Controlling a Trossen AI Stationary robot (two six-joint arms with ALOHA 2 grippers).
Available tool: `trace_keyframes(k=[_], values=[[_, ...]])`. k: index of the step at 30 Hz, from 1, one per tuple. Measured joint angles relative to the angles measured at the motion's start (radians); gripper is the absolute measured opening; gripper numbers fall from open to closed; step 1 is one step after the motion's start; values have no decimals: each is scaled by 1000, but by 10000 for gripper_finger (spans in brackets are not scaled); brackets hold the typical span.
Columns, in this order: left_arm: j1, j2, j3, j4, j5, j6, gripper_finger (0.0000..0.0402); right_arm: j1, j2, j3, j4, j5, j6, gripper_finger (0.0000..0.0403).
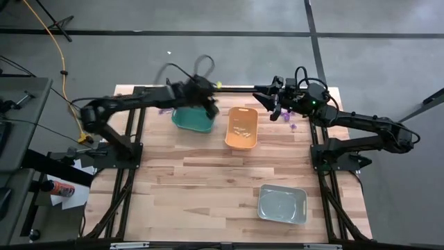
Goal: Sort Halloween decoration
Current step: Put the white bone toy into the yellow bin
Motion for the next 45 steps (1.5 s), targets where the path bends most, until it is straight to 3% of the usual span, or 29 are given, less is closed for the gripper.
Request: trace_keyframes(k=[5, 10, 15, 21, 25, 31, 45], values=[[107, -184, -116, -73, -120, -66, 147, 0, 0, 0, 0, 22, 0, 171], [258, -303, -280, -196, -95, -245, 147, 0, 0, 0, -13, 29, 0, 171], [439, -265, -296, -416, 14, -354, 147, 0, 0, 0, -26, 35, -7, 171], [552, -118, -269, -481, 80, -321, 146, 0, 0, 0, -48, 70, -34, 171], [571, -27, -268, -488, 98, -348, 146, 0, 0, 0, -54, 72, -26, 171], [555, 10, -268, -488, 296, -344, 146, 0, 0, 0, -82, 72, -4, 171], [370, -58, -267, -514, 306, -425, 146, 0, 0, 0, -142, 73, -29, 171]])
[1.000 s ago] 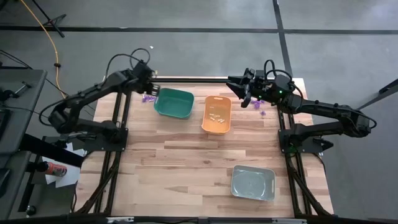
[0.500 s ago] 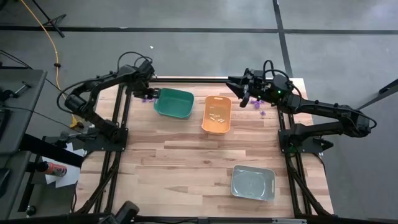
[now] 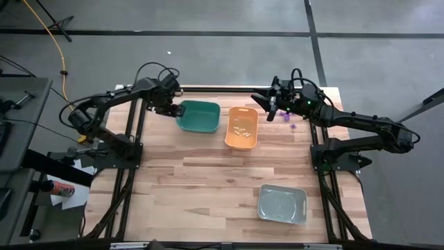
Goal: Sort Halloween decoration
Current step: Put the white bone toy into the yellow bin
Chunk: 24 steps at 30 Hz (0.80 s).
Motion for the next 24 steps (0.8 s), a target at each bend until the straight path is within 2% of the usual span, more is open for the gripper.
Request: trace_keyframes(k=[5, 9, 12, 18, 24], values=[[-41, -16, 0, 0, -2, 39, 146, 0, 0, 0, 0, 0, -5, 171], [29, -53, 49, -7, -104, 31, 146, 0, 0, 0, -5, 0, -12, 171], [100, -55, 112, -3, -142, 73, 146, 0, 0, 0, -5, 0, -23, 171], [185, 67, 210, -149, -109, 200, 146, 0, 0, 0, -7, 0, -20, 171], [175, 185, 186, -196, -14, 277, 143, 0, 0, 0, -8, 0, -15, 171]])
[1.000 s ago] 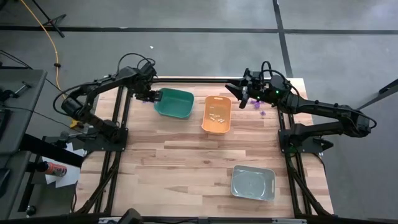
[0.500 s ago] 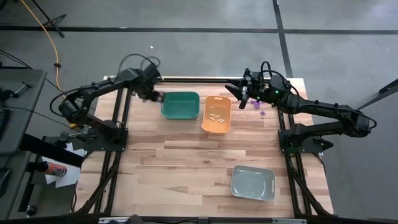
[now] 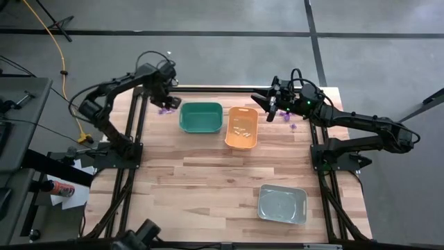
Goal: Sort Halloween decoration
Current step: Put the white bone toy into the yellow bin
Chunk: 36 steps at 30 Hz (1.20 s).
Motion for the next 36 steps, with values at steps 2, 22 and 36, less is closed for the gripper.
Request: trace_keyframes(k=[2, 22, 36], values=[[-10, 31, -9, 14, 6, 17, 139, 0, 0, 0, 0, 0, 1, 171], [-20, 194, -13, 157, -68, 78, 120, 0, 0, 0, 0, 0, 2, 171], [-21, 197, -13, 186, -134, 150, 119, 0, 0, 0, -7, 0, 2, 171]])
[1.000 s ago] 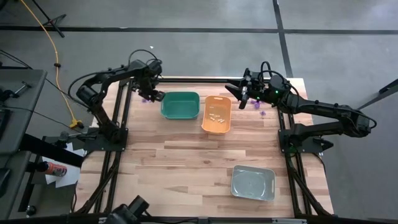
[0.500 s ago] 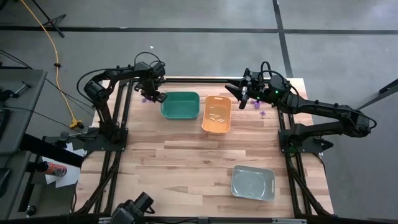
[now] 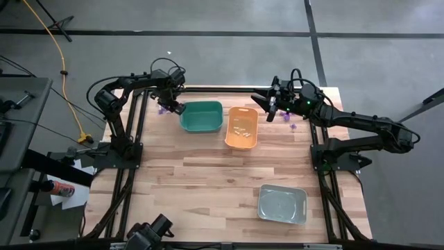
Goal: Sort Halloween decoration
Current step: Put the white bone toy into the yellow bin
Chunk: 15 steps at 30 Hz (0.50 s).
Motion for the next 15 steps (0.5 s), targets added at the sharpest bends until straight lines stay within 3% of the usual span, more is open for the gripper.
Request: trace_keyframes(k=[15], values=[[-60, 52, 5, -38, -44, 113, 119, 0, 0, 0, -8, 0, 0, 171]])
